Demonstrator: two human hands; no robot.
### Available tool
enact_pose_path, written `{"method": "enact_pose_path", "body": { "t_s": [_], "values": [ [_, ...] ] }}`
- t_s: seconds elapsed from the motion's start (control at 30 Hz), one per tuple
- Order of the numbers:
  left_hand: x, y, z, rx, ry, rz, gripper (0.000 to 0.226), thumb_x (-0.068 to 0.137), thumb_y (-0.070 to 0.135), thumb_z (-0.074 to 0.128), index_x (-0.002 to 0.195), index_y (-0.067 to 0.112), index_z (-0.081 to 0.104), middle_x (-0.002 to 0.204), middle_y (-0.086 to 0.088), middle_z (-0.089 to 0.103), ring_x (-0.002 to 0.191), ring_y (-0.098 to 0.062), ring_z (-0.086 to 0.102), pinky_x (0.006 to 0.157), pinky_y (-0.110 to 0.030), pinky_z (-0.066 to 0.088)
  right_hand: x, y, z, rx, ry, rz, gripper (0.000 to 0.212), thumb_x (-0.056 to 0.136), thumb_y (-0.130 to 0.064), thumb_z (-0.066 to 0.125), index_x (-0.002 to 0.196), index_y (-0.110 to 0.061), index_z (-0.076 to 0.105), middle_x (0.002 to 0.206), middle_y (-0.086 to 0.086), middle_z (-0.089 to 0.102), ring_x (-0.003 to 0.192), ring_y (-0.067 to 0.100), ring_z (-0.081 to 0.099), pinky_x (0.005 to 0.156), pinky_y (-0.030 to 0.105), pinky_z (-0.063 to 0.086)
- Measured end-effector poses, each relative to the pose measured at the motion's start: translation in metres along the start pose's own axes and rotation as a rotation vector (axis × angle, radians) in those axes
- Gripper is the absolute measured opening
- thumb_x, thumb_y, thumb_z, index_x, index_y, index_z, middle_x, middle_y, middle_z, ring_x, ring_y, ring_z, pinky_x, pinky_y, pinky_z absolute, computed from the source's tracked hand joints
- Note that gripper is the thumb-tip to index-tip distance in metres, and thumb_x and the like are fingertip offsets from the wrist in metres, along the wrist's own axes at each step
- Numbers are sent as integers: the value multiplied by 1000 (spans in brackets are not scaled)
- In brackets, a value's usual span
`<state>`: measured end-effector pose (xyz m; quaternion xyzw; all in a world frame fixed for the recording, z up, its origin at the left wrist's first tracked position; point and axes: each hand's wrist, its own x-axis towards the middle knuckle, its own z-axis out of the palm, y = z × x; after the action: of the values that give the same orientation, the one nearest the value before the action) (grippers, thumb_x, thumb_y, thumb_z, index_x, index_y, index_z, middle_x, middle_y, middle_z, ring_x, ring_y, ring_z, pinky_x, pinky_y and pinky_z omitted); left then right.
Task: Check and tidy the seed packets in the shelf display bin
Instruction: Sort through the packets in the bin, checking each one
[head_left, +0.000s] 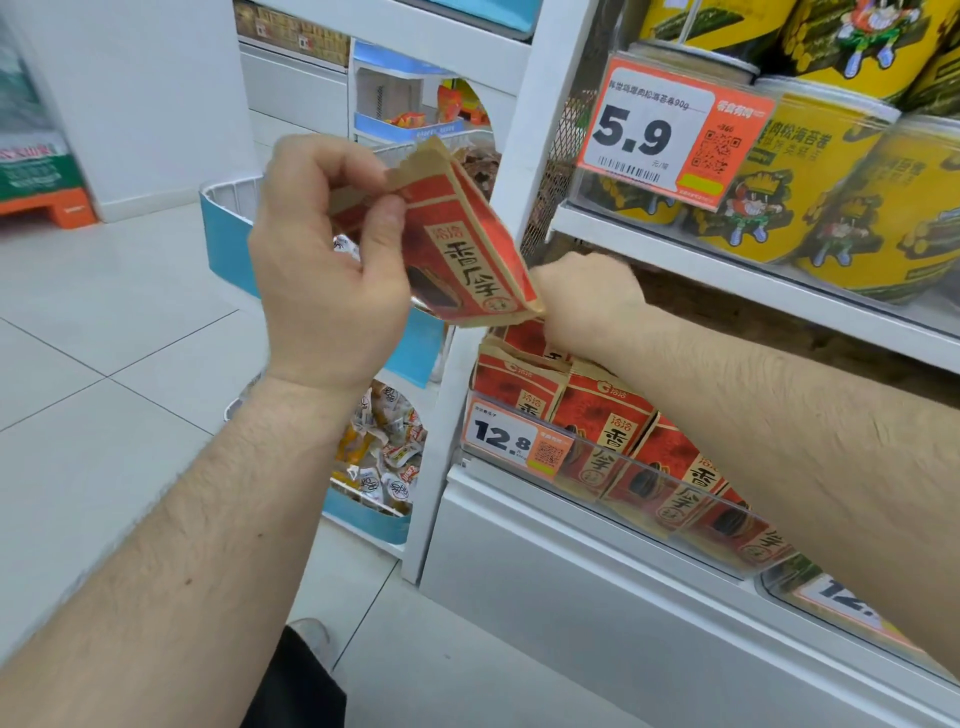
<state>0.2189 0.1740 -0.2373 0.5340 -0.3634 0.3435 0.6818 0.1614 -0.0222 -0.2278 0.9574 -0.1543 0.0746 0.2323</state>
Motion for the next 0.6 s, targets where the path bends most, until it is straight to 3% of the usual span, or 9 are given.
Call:
{"method": "enact_pose_path", "body": {
  "t_s": [0.07, 0.17, 0.27, 0.33, 0.43, 0.6],
  "values": [
    [2, 1, -5, 35, 21, -16, 27, 83, 0, 52, 101, 20, 49, 95, 23, 52, 87, -12, 56, 76, -30, 48, -3, -6, -4, -45, -51, -25, 10, 81, -27, 63, 90, -22, 62, 87, 4, 64, 86, 29, 66, 68, 34, 41],
    [1, 4, -9, 116, -36, -70, 27, 82, 0, 50, 104, 15, 53, 96, 19, 49, 93, -23, 59, 80, -37, 51, -3, -8, -4, -24, -216, 35, 21, 79, -37, 67, 87, -23, 54, 80, -2, 57, 81, 25, 56, 86, 42, 37],
    [-2, 4, -10, 166, -240, -244, 33, 84, -3, 53, 100, 25, 49, 94, 24, 51, 92, -2, 56, 86, -35, 52, -2, -6, -5, 23, -306, 81, 32, 75, -46, 71, 87, -23, 51, 74, -4, 53, 80, 22, 51, 98, 48, 34],
    [-6, 0, -10, 185, -389, -346, 35, 87, -3, 57, 96, 30, 50, 93, 24, 53, 91, 2, 55, 87, -38, 53, -2, -7, -7, 37, -330, 86, 35, 73, -49, 72, 87, -24, 52, 73, -5, 52, 81, 22, 53, 94, 47, 36],
    [-16, -1, -8, 154, -518, -434, 40, 88, 0, 62, 86, 39, 52, 91, 19, 58, 92, -6, 60, 85, -39, 54, -3, -6, -9, 56, -358, 103, 37, 71, -49, 73, 83, -24, 50, 75, -4, 55, 81, 22, 55, 90, 46, 37],
    [-28, 1, -1, 122, -621, -502, 38, 86, 3, 68, 83, 38, 54, 89, 15, 60, 90, 1, 58, 83, -20, 49, -1, -6, -10, 51, -395, 139, 27, 74, -37, 67, 76, -22, 46, 77, -2, 57, 73, 20, 54, 84, 43, 38]
  ]
}}
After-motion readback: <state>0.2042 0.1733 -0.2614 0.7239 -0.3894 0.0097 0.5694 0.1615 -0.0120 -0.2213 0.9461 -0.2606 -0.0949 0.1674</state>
